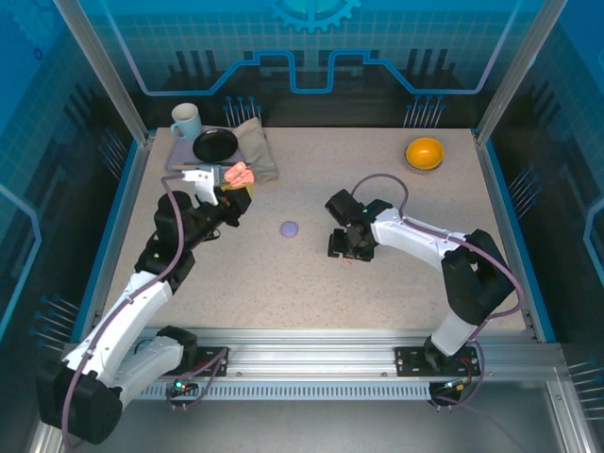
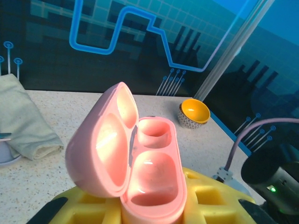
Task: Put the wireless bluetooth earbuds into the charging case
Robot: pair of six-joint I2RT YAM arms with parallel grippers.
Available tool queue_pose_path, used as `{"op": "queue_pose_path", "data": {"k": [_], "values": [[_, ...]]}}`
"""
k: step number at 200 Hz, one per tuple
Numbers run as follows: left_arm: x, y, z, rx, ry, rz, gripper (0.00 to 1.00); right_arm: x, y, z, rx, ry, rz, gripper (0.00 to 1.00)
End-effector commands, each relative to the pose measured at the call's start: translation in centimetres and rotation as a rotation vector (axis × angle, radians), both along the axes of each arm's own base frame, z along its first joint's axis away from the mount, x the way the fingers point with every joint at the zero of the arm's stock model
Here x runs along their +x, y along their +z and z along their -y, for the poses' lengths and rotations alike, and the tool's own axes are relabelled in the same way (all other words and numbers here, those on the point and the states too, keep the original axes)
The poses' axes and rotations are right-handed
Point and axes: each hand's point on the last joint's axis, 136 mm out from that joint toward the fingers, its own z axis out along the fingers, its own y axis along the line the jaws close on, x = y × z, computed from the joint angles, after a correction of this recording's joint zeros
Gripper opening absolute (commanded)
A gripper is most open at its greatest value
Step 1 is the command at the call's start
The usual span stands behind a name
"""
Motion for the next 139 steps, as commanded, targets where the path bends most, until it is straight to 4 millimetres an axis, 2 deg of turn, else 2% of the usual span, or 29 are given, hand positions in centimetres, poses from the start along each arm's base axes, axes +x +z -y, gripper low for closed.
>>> {"op": "queue_pose_path", "data": {"k": [1,66,139], "values": [[-0.7,1.1,1.8,0.015,-0.086,0.031,0.0,0.4,-1.0,-0.4,0.055,-0.009,-0.031,0.58],[-1.7,0.2,5.5,0.074,-0.184,0.04,0.0,1.5,-3.3,1.0,0.005,0.017,-0.06,0.55],[-1.7,0.0,6.1,0.084,-0.194,0.042,0.0,2.3,-4.9,1.1,-0.045,0.058,-0.073,0.53]]}}
